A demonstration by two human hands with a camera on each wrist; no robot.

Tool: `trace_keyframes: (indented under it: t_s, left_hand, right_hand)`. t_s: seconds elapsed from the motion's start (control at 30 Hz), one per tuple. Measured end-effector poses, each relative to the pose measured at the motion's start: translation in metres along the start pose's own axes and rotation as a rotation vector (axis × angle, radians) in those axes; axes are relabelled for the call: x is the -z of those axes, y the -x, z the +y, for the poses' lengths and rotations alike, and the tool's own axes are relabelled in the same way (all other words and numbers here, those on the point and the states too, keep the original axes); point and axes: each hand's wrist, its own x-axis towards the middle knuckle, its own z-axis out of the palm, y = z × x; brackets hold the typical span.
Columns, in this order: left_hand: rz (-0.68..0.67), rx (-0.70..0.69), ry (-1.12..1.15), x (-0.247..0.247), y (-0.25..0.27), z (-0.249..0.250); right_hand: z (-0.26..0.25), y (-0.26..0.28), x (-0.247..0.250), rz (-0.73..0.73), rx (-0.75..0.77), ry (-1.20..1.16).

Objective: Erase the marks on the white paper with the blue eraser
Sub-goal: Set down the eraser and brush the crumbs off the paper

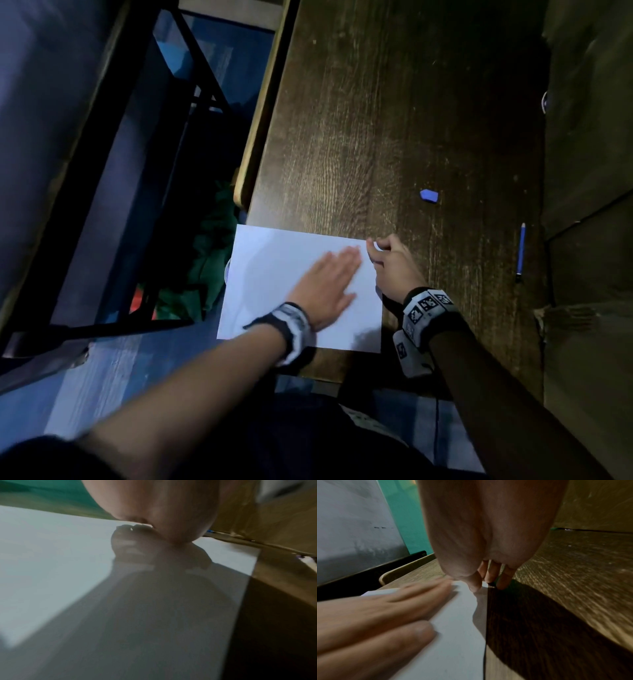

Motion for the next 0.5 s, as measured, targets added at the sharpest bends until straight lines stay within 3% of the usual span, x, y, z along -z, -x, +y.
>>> trace_keyframes:
  t_s: [0.1, 0.23, 0.4, 0.5]
  left_hand:
    - [0.009, 0.118, 0.018, -0.014, -0.022, 0.036]
    - [-0.002, 0.126, -0.022, -0.005, -0.011, -0.011]
    - [0.131, 0.555, 0.023, 0.022, 0.053, -0.113]
    - [0.154, 0.718, -0.005, 0.032, 0.071, -0.119]
  right_hand:
    - [0.003, -0.003, 0.001, 0.055, -0.061, -0.176]
    - [0.006, -0.004, 0.000, -0.031, -0.029, -0.045]
    - [0.001, -0.001, 0.006, -0.058, -0.008, 0.065]
    - [-0.004, 0.002, 0.009, -0.057, -0.010, 0.098]
